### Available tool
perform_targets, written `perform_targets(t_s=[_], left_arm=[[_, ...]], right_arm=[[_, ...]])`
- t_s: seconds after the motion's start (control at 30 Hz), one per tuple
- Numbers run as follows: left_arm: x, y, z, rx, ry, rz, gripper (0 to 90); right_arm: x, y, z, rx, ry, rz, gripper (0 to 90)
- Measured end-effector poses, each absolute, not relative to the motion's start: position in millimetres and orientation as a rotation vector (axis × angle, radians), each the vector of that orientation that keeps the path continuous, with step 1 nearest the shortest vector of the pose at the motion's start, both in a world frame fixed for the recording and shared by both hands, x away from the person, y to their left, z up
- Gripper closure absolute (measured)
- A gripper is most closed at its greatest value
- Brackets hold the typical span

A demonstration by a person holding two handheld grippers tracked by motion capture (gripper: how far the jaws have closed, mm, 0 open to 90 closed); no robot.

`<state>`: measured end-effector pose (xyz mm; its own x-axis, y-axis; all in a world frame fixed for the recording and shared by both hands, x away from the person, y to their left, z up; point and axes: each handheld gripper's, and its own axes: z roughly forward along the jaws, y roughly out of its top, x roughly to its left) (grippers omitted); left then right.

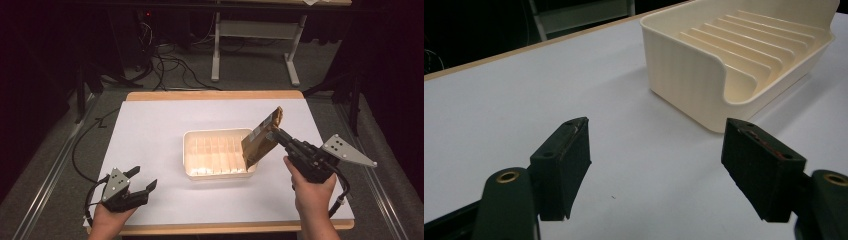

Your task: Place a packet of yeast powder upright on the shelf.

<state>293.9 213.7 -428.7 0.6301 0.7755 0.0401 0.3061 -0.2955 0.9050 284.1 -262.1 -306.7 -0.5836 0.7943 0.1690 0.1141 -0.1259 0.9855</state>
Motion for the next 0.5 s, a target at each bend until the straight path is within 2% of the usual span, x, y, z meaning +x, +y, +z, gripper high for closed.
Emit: perform_targets(t_s=[0.5], left_arm=[[293.3, 213.6, -428.4, 1.871, 0.855, 0.601, 28.0]], right_arm=[[306.1, -216.3, -317.2, 0.995, 1.73, 1.772, 90.0]])
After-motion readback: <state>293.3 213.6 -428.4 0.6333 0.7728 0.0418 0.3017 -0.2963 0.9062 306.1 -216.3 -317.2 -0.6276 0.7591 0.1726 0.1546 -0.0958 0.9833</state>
